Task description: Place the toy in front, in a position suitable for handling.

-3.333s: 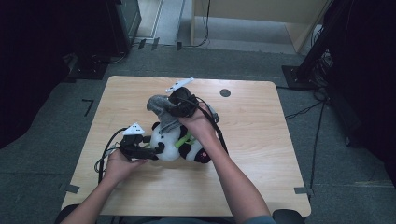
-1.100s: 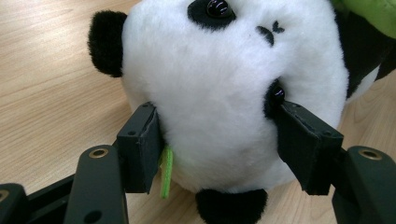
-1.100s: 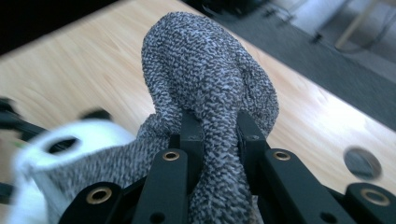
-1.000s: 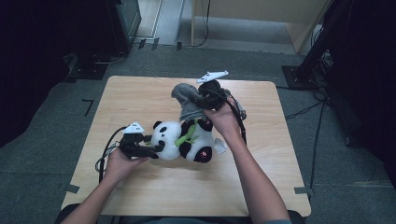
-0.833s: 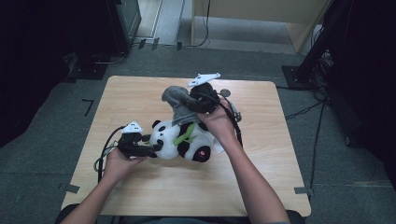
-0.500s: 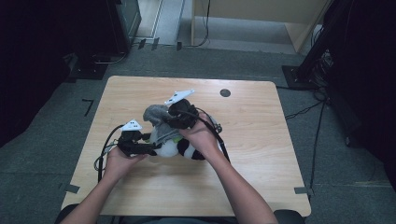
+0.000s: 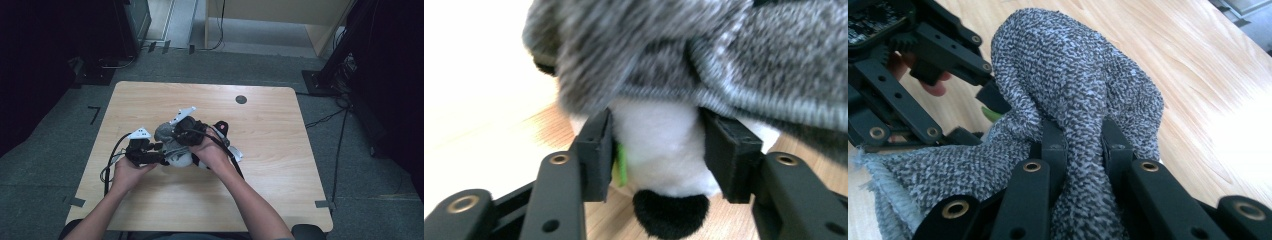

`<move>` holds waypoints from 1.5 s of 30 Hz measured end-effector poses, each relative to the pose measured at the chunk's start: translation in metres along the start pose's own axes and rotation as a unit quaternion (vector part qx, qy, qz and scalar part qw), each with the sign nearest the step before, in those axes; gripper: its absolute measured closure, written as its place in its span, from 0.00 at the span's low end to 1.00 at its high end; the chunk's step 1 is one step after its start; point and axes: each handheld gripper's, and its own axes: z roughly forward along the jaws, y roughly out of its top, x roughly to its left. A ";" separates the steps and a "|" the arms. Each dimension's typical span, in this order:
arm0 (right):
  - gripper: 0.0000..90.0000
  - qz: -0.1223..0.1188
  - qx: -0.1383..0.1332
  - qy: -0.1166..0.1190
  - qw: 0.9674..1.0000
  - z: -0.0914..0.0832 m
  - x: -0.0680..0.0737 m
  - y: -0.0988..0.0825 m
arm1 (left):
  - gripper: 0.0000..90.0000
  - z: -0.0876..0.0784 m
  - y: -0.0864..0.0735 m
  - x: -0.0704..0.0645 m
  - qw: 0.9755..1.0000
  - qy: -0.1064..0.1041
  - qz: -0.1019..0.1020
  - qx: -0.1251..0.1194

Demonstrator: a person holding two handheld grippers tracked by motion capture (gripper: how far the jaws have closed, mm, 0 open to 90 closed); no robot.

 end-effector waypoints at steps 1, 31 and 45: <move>0.87 0.004 -0.001 0.000 1.000 -0.001 -0.002 -0.001 | 0.56 0.001 0.000 -0.001 1.000 0.001 -0.001 -0.002; 0.87 0.031 -0.058 -0.007 0.998 -0.063 -0.013 0.016 | 0.54 0.004 0.001 -0.005 1.000 0.013 0.025 0.003; 0.87 0.043 -0.006 0.038 0.998 -0.011 -0.007 -0.005 | 0.54 0.005 0.001 -0.005 1.000 0.012 0.025 0.002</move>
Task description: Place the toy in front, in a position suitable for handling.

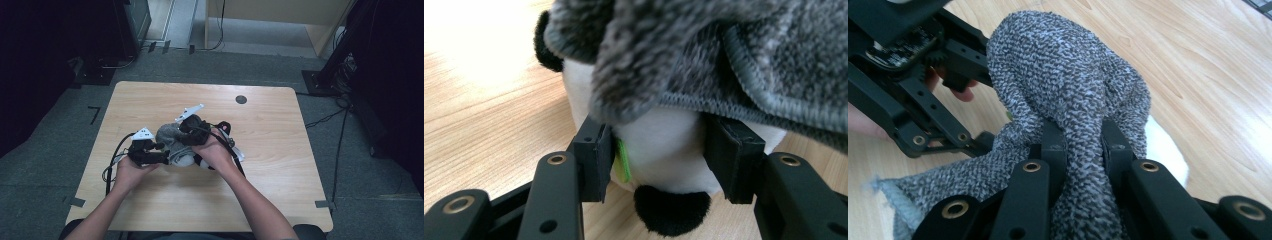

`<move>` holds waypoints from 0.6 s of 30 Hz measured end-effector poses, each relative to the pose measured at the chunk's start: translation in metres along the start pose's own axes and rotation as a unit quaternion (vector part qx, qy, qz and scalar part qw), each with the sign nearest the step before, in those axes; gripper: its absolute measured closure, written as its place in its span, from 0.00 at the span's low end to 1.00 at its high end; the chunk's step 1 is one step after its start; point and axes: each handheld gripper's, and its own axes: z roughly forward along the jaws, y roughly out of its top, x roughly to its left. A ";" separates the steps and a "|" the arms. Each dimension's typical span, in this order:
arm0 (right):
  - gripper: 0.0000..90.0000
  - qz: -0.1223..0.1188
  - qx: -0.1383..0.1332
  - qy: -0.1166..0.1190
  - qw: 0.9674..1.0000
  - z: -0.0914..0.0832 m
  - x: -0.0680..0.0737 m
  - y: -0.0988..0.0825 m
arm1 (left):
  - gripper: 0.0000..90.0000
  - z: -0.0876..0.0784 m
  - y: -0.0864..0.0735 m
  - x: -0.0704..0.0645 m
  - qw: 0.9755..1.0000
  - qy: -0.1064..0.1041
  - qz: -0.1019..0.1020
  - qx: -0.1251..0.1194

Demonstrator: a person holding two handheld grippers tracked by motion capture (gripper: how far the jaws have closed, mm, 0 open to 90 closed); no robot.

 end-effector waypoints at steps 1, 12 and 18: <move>0.87 -0.002 -0.001 -0.002 1.000 -0.001 -0.002 0.000 | 0.54 0.000 0.000 0.000 1.000 -0.001 -0.001 0.000; 0.87 0.036 0.011 -0.054 0.998 -0.022 -0.043 -0.018 | 0.54 0.001 0.001 0.001 1.000 0.000 0.001 0.004; 0.87 0.044 0.006 -0.071 0.996 -0.031 -0.057 -0.025 | 0.56 0.005 0.000 0.000 1.000 0.005 0.003 0.013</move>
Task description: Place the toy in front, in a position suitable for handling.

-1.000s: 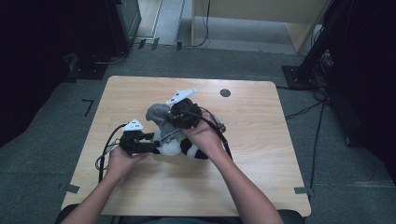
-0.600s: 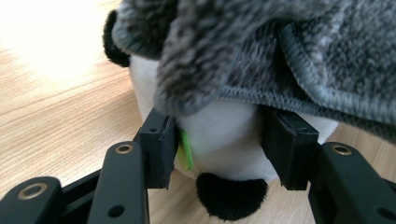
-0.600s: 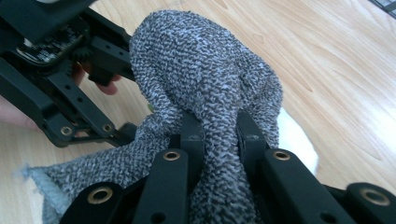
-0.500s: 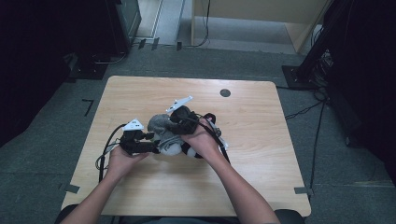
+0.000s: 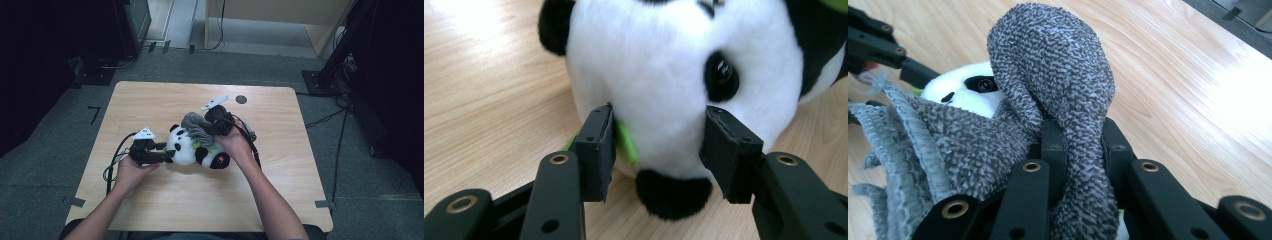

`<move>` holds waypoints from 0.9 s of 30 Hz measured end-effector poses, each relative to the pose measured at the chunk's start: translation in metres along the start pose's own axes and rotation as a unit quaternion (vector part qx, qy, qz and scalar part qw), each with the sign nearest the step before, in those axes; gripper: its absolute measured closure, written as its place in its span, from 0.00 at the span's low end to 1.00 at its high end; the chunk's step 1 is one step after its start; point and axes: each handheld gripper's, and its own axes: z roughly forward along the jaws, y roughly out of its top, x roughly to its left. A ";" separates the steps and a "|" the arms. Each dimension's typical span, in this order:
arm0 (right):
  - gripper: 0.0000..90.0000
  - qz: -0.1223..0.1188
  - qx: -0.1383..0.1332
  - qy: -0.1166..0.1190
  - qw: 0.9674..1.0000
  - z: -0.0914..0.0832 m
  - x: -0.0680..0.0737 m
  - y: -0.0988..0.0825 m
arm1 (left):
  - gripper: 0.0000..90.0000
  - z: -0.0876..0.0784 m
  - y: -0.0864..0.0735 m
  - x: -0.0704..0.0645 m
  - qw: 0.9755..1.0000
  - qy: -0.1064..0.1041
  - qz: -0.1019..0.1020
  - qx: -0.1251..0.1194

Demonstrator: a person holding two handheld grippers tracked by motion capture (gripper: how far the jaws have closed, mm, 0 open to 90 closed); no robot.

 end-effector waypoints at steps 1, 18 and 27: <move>0.87 0.004 0.000 -0.001 1.000 0.001 -0.001 -0.001 | 0.56 0.000 0.000 -0.001 1.000 0.002 0.006 -0.005; 0.88 0.008 0.001 -0.002 1.000 0.014 -0.001 -0.003 | 0.25 0.012 0.000 0.000 0.999 -0.050 -0.006 0.002; 0.88 0.003 -0.001 -0.014 1.000 0.017 0.004 -0.003 | 0.10 0.034 0.008 -0.013 0.999 -0.002 0.036 0.016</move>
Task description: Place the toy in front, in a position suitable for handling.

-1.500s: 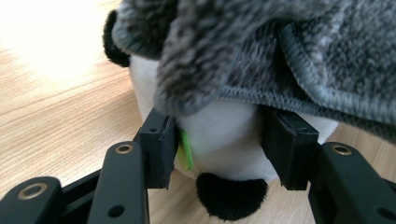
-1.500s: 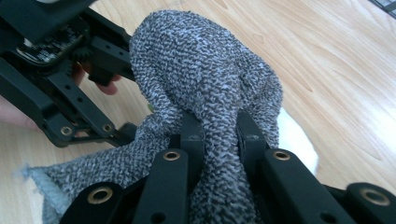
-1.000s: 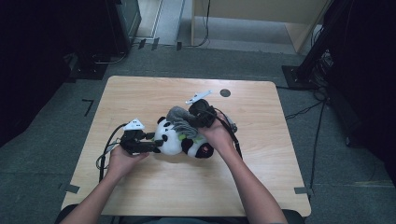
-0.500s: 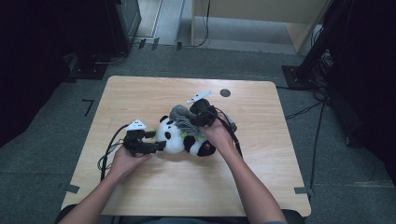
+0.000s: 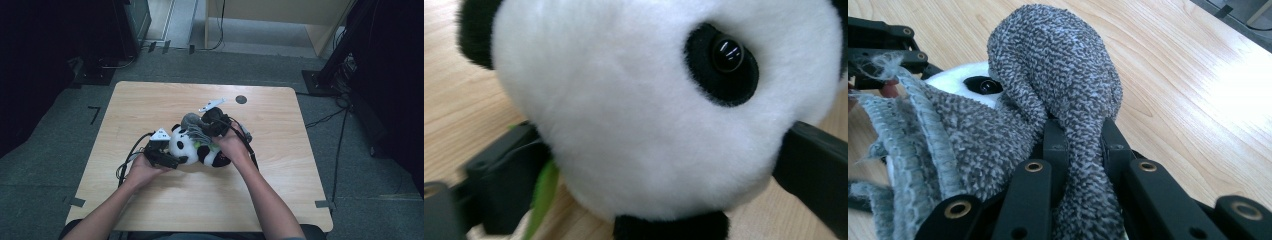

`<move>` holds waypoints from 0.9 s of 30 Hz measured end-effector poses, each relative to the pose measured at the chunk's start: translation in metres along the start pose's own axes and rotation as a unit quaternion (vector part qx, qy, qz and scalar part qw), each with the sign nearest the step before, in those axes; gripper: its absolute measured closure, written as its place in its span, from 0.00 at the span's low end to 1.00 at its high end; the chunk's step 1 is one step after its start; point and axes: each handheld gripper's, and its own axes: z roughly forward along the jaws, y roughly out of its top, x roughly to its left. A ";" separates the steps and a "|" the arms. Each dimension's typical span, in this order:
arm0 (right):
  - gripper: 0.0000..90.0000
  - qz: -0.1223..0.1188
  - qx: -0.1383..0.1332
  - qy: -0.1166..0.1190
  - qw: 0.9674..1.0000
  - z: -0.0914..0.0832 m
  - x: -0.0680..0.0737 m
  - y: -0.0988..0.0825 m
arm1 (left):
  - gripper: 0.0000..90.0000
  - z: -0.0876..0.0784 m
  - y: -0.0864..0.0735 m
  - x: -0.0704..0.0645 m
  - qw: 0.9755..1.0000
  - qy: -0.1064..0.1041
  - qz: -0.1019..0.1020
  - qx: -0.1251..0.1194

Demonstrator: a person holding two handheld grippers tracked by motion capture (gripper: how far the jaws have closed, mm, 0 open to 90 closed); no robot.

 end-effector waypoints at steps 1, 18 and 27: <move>0.88 -0.001 -0.001 0.004 1.000 -0.001 -0.001 0.000 | 0.15 -0.001 0.000 0.000 1.000 0.001 0.000 0.000; 0.87 0.022 -0.072 -0.038 0.996 -0.040 -0.032 0.003 | 0.40 -0.010 0.001 -0.003 1.000 0.016 0.021 0.008; 0.87 0.020 -0.132 -0.051 0.990 -0.087 -0.037 -0.007 | 0.39 -0.023 -0.002 0.004 1.000 0.015 0.008 0.021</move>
